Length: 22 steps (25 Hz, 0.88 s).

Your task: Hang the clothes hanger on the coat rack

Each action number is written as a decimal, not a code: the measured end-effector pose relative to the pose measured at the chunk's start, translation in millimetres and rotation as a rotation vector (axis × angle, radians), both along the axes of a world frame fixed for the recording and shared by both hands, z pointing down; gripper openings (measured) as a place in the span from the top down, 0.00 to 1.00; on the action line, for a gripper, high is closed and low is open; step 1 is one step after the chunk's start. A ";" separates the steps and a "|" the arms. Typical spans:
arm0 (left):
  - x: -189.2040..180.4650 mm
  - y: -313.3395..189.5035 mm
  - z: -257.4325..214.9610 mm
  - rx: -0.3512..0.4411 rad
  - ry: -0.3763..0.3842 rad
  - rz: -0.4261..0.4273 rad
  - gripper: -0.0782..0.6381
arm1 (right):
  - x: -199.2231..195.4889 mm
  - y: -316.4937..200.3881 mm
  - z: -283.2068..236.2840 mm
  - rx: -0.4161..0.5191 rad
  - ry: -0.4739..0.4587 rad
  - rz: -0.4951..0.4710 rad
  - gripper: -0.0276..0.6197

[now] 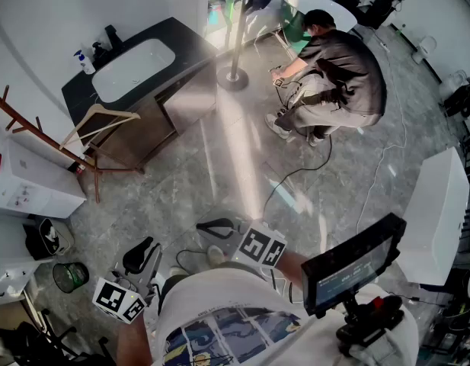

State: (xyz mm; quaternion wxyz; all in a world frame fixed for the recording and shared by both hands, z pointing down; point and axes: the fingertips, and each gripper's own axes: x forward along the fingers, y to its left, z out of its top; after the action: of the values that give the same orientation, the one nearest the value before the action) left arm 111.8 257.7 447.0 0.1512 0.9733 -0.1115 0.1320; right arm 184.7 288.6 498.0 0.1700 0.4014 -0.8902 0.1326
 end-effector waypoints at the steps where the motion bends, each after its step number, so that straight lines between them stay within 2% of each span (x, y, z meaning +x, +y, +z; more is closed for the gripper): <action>1: -1.4 0.2 -0.6 0.000 0.001 -0.003 0.76 | -1.4 0.0 -0.8 0.000 0.000 -0.003 0.96; 7: -6.8 1.2 -0.3 0.002 -0.002 -0.014 0.76 | -7.5 0.1 -1.3 -0.002 -0.007 -0.014 0.96; 13: -21.4 -0.8 -2.0 0.001 0.001 -0.065 0.76 | -21.0 -1.3 0.4 -0.021 -0.042 -0.044 0.96; 22: -52.4 -40.6 14.1 -0.039 0.015 -0.075 0.76 | -37.7 -57.6 10.4 -0.035 -0.051 -0.008 0.88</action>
State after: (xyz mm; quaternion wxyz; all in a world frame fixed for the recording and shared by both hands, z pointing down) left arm 59.4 217.1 461.1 0.1758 0.9662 -0.1444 0.1210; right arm 146.9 231.0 508.5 0.1550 0.3913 -0.8933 0.1576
